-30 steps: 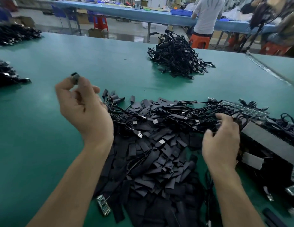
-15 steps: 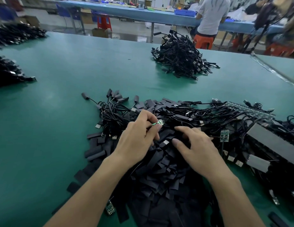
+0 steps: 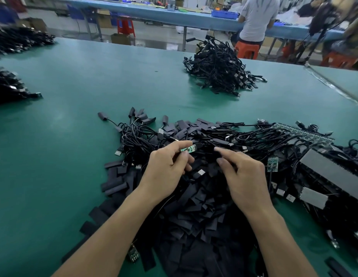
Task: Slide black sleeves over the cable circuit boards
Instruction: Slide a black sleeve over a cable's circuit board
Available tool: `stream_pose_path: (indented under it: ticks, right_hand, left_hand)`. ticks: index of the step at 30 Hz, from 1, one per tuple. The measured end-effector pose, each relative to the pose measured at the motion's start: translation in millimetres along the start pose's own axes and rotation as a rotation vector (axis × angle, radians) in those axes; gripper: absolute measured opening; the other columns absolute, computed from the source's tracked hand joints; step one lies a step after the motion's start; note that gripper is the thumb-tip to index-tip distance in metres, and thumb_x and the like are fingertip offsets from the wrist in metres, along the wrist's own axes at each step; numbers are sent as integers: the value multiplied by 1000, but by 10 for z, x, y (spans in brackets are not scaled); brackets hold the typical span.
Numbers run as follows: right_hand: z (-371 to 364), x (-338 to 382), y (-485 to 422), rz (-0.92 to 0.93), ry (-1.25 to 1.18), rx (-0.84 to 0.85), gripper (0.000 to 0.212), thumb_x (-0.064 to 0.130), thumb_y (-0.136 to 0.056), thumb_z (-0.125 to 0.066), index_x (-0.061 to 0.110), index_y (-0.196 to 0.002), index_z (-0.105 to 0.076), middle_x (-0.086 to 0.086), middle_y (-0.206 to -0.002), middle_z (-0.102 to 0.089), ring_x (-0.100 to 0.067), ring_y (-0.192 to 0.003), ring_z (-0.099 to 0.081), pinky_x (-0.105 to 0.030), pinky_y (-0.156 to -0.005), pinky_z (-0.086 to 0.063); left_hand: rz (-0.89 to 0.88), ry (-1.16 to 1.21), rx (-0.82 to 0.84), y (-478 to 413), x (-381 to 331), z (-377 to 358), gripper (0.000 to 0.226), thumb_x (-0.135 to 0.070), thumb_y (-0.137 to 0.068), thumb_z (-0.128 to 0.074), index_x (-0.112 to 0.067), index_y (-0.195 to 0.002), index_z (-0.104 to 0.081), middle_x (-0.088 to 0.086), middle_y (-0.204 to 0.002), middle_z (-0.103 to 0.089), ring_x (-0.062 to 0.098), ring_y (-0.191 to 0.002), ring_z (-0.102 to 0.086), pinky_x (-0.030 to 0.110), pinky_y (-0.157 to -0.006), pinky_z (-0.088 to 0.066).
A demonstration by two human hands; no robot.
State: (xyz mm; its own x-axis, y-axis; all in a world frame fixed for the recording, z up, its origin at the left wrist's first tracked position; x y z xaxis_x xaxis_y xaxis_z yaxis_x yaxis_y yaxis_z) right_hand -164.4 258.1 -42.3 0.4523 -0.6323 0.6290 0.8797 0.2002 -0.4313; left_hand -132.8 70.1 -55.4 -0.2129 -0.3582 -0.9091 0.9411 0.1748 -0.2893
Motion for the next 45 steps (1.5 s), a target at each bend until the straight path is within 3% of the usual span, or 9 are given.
stream_pose_path:
  ticks: [3,8,16,20,23,28,32,39,45]
  right_hand:
    - [31,4,-7,-48,-132,-74,41,17,-91,-69,32,-129,-63,19,-83,-67,4,-76,-61,-8,-71,-44]
    - [72,83,-17,13,-162,-133,29,8,-89,-72,35,-96,-68,19,-96,-64,5,-90,-61,-6,-77,-45]
    - [108,35,-7,-66,-106,-125,49,19,-93,-67,37,-137,-54,14,-79,-66,0,-74,-62,-7,-72,-45]
    - [161,-17,-23,-101,-107,-194,26,23,-91,-70,23,-117,-70,12,-77,-70,1,-66,-66,-7,-66,-49]
    - [133,7,-36,-56,-203,-131,20,14,-91,-69,33,-98,-70,10,-87,-72,-2,-72,-69,-9,-68,-51]
    - [-4,111,-3,-10,-447,57,28,2,-92,-66,28,-97,-72,5,-82,-71,-10,-71,-72,-15,-63,-52]
    - [-48,148,19,4,-549,90,25,0,-90,-67,23,-98,-74,2,-84,-72,-17,-72,-71,-22,-66,-55]
    - [-59,222,25,111,-403,68,45,8,-75,-84,42,-101,-70,14,-94,-71,-6,-87,-68,-12,-73,-49]
    - [-49,222,39,251,-123,5,34,10,-77,-83,24,-107,-75,16,-93,-68,9,-91,-60,-2,-80,-40]
  left_hand:
    - [34,205,29,-7,-24,20,32,-5,-102,-51,-33,-116,-59,-2,-86,-74,15,-71,-71,22,-63,-53]
    - [102,376,79,-17,-26,23,16,-3,-103,-48,-14,-113,-55,4,-82,-74,17,-65,-70,23,-59,-53]
    - [165,548,63,-44,41,82,19,-1,-101,-51,-10,-117,-55,8,-85,-75,15,-69,-69,22,-62,-53]
    - [184,587,72,-41,51,89,16,-3,-104,-46,-13,-116,-51,12,-88,-75,20,-72,-72,24,-62,-55]
    - [165,550,92,-37,37,78,17,-1,-105,-42,-13,-105,-55,10,-86,-75,19,-72,-71,24,-63,-54]
    - [93,351,163,-6,-2,24,19,-4,-100,-54,-15,-101,-69,6,-87,-75,17,-76,-72,21,-68,-54]
    - [53,283,222,17,-13,-22,10,-14,-91,-69,-14,-101,-71,13,-86,-74,31,-82,-73,42,-81,-61]
    - [77,304,204,7,-23,-38,13,-1,-93,-65,-11,-90,-74,2,-71,-72,12,-61,-65,23,-62,-54]
    - [90,282,209,12,-47,-52,14,-4,-95,-64,-12,-90,-74,0,-71,-73,10,-61,-65,20,-62,-52]
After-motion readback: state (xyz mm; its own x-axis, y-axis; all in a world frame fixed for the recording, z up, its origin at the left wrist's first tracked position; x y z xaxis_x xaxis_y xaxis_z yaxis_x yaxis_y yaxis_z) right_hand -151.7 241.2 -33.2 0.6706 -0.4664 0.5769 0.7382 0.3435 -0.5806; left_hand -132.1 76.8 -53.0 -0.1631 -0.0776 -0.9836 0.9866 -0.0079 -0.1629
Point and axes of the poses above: each hand's wrist, its own y-axis away from the middle knuckle, its own z-axis out of the back of the hand, x = y × z, the point moved 3 cm from there along -y, towards the middle knuckle
